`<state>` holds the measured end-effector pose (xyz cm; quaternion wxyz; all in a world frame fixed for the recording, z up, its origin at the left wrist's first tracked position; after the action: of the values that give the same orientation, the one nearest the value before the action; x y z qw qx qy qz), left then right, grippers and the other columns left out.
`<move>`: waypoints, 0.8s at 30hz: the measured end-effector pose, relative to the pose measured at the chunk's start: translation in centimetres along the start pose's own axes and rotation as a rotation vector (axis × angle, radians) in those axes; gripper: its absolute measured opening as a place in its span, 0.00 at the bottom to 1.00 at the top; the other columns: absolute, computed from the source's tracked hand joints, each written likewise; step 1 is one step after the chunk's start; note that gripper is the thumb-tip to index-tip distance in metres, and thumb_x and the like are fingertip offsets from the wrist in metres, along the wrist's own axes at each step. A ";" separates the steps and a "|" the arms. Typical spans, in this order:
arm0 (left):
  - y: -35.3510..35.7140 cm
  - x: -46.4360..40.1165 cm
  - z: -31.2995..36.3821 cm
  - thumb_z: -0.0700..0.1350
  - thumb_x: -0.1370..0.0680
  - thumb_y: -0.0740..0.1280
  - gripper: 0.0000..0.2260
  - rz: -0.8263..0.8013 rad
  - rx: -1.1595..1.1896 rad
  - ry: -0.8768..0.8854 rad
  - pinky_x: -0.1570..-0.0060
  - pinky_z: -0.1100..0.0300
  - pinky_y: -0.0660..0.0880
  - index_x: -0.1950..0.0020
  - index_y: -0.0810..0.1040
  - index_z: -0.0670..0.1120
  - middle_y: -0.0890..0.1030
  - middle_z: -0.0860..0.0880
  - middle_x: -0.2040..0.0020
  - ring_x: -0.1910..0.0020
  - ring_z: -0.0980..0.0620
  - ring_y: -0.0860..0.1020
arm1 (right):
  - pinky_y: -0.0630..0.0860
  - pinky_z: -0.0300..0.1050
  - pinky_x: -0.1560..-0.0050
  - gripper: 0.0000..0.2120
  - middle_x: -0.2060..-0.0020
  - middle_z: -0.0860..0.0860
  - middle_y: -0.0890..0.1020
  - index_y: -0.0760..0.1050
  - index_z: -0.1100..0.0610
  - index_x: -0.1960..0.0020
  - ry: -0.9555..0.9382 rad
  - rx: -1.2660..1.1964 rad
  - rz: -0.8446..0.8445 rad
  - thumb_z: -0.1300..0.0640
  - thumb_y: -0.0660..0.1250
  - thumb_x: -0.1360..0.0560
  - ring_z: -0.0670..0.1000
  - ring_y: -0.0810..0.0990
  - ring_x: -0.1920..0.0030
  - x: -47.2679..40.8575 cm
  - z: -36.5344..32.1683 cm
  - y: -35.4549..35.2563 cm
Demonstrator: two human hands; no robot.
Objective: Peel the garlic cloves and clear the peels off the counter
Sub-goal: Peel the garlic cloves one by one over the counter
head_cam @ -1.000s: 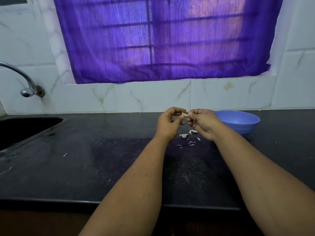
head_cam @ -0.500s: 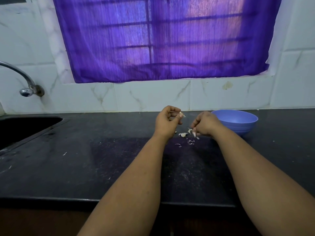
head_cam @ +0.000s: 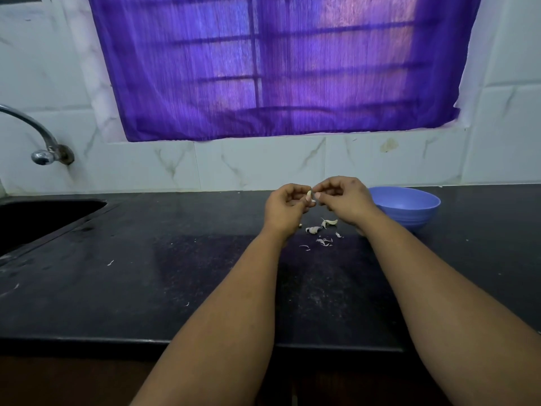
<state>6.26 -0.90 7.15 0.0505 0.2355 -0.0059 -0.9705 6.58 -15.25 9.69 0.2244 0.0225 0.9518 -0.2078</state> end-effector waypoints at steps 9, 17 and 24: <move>-0.1 0.2 0.3 0.31 0.24 0.66 0.08 0.003 -0.042 -0.018 0.67 0.67 0.75 0.50 0.79 0.43 0.83 0.47 0.59 0.63 0.55 0.81 | 0.79 0.42 0.49 0.03 0.61 0.49 0.84 0.81 0.52 0.55 -0.034 -0.019 0.055 0.58 0.73 0.27 0.47 0.83 0.57 -0.2 0.0 -0.2; -0.9 -0.1 -0.9 0.44 0.29 0.76 0.07 0.042 -0.272 -0.052 0.61 0.54 0.79 0.59 0.78 0.48 0.83 0.46 0.63 0.66 0.51 0.81 | 0.76 0.38 0.57 0.05 0.59 0.50 0.82 0.79 0.56 0.54 0.133 -0.360 -0.038 0.63 0.66 0.23 0.45 0.80 0.59 -0.3 1.5 1.1; 0.3 0.2 -0.2 0.41 0.24 0.70 0.08 -0.017 -0.184 -0.015 0.60 0.62 0.78 0.47 0.81 0.41 0.82 0.46 0.58 0.61 0.53 0.79 | 0.74 0.37 0.57 0.05 0.59 0.50 0.82 0.77 0.57 0.54 0.163 -0.374 -0.113 0.63 0.64 0.21 0.44 0.81 0.59 0.1 1.6 1.9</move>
<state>6.23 -1.24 6.91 0.0638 0.2224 0.0849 -0.9691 7.43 -14.21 7.64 0.1349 -0.0564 0.9886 -0.0371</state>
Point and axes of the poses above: each hand's wrist, its own x-axis away from the middle knuckle, its own y-axis out of the palm, z = x × y, the point moved 10 cm from there along -x, towards the middle knuckle
